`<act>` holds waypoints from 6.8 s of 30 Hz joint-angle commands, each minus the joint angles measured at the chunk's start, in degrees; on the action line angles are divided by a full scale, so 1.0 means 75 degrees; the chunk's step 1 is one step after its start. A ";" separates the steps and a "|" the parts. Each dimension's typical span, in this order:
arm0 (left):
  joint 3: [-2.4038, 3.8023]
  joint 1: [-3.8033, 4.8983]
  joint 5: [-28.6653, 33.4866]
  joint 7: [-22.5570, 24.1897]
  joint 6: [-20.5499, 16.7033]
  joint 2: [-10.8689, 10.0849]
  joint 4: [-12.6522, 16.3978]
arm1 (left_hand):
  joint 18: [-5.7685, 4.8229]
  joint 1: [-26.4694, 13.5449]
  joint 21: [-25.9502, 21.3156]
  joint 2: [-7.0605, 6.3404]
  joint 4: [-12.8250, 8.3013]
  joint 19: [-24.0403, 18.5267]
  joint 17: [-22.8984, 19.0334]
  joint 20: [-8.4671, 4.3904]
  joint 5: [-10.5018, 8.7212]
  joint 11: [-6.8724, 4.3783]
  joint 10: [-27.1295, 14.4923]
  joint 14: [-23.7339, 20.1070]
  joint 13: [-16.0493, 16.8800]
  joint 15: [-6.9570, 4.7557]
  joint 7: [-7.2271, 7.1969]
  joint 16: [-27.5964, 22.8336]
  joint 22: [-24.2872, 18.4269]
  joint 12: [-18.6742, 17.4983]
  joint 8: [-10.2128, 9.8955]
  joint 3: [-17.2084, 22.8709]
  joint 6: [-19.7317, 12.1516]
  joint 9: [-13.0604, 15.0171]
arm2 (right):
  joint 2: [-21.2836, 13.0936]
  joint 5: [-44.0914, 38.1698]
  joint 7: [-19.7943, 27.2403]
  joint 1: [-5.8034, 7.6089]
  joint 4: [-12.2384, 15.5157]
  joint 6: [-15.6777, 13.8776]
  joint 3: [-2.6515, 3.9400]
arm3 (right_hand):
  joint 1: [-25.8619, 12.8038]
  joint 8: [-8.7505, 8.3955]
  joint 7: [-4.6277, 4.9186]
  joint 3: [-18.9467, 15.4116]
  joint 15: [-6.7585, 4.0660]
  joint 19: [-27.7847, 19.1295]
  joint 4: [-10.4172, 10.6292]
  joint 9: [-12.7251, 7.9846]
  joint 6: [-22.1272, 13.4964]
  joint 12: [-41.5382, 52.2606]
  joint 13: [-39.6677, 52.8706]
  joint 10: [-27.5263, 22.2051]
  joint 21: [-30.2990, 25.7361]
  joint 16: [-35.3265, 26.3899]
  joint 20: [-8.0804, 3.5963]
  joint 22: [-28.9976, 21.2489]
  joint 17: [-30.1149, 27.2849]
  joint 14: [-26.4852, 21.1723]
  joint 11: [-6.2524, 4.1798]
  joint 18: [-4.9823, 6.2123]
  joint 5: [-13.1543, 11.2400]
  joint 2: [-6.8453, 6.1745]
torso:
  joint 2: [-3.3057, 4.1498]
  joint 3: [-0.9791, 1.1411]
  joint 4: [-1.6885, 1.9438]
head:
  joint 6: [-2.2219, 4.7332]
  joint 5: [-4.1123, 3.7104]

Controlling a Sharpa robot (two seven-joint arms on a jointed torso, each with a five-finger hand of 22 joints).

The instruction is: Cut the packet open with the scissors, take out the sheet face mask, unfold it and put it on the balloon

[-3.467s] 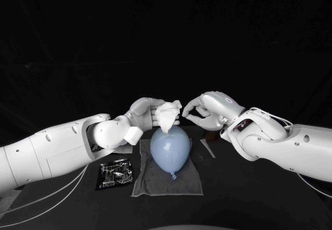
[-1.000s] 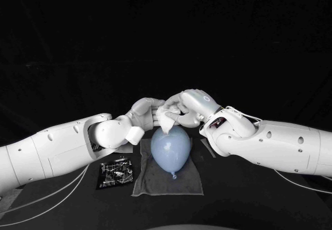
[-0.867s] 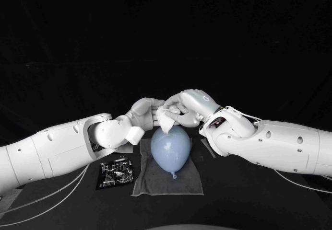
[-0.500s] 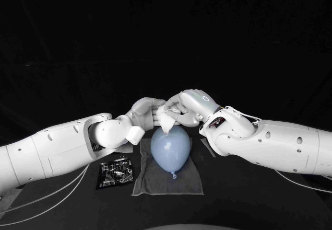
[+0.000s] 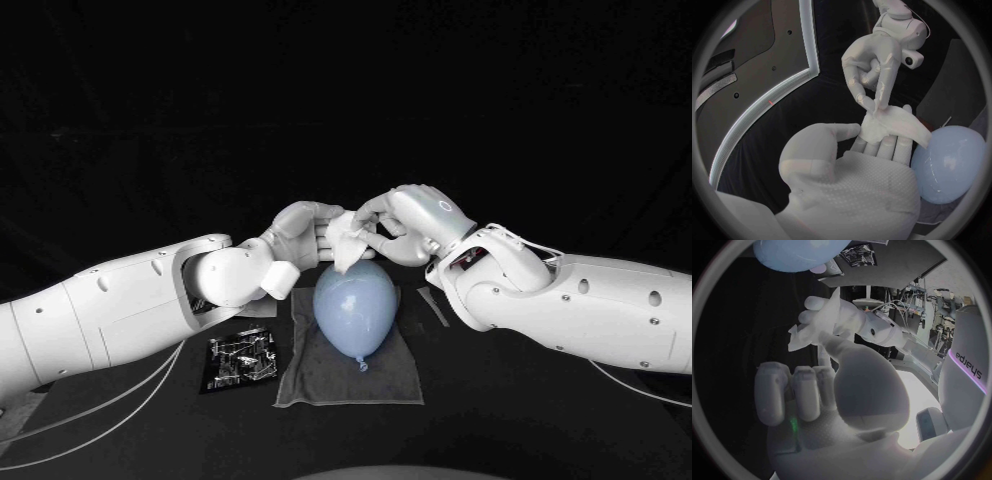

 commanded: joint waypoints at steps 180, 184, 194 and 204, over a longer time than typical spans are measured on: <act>0.0011 0.0013 -0.0295 -0.0316 0.0472 0.0011 -0.0157 | 0.0303 0.0713 0.0027 0.0241 0.1027 0.1045 0.0022 -0.0094 -0.0006 0.0027 -0.0301 0.0382 -0.0008 -0.0088 0.0488 -0.0034 0.0006 -0.0020 -0.0239 -0.0809 -0.0236 0.0072 | -0.0822 -0.0375 0.0649 -0.0594 0.0448 -0.1151 -0.0003 | -0.0243 -0.0672 0.0431 0.0306 0.0227 0.0361 0.0068 0.0057 -0.0955 -0.0314 0.1822 0.0659 -0.0054 0.0030 0.0112 0.1413 0.2007 0.0796 0.0316 -0.0101 0.0022 -0.0408 | -0.0002 -0.0004 0.0006 | -0.0312 0.0078; 0.0011 0.0013 -0.0310 -0.0334 0.0478 0.0011 -0.0140 | 0.0304 0.0726 0.0036 0.0241 0.1026 0.1070 0.0027 -0.0100 -0.0006 0.0023 -0.0300 0.0408 -0.0007 -0.0096 0.0484 -0.0022 0.0008 -0.0020 -0.0236 -0.0820 -0.0238 0.0074 | -0.0673 -0.0366 0.0591 -0.0592 0.0306 -0.1027 -0.0001 | -0.0208 -0.0688 0.0435 0.0326 0.0235 0.0352 0.0054 0.0043 -0.0942 -0.0315 0.1821 0.0657 -0.0072 0.0030 0.0125 0.1403 0.2007 0.0796 0.0322 -0.0096 0.0022 -0.0393 | 0.0002 0.0000 0.0003 | -0.0319 0.0067; 0.0011 0.0013 -0.0336 -0.0358 0.0484 0.0024 -0.0133 | 0.0298 0.0772 0.0013 0.0248 0.1031 0.1063 0.0057 -0.0107 -0.0005 0.0012 -0.0284 0.0551 -0.0006 -0.0120 0.0478 0.0044 -0.0005 -0.0017 -0.0221 -0.0856 -0.0238 0.0086 | -0.0415 -0.0650 0.0352 -0.0591 0.0107 -0.0292 -0.0001 | -0.0193 -0.0712 0.0445 0.0304 0.0248 0.0324 0.0029 0.0016 -0.0909 -0.0347 0.1805 0.0642 -0.0131 0.0030 0.0147 0.1370 0.2007 0.0796 0.0334 -0.0080 0.0020 -0.0446 | -0.0004 -0.0010 0.0004 | -0.0318 0.0050; 0.0011 0.0013 -0.0345 -0.0352 0.0483 0.0020 -0.0129 | 0.0297 0.0778 0.0006 0.0249 0.1032 0.1054 0.0061 -0.0106 -0.0006 0.0010 -0.0279 0.0573 -0.0006 -0.0123 0.0479 0.0053 -0.0007 -0.0016 -0.0217 -0.0862 -0.0236 0.0088 | -0.0367 -0.0792 0.0194 -0.0591 0.0060 0.0143 -0.0002 | -0.0304 -0.0732 0.0430 0.0186 0.0252 0.0317 0.0099 -0.0028 -0.0793 -0.0342 0.1808 0.0642 -0.0140 0.0030 0.0173 0.1370 0.2007 0.0796 0.0329 -0.0075 0.0019 -0.0519 | 0.0001 -0.0004 -0.0001 | -0.0322 0.0058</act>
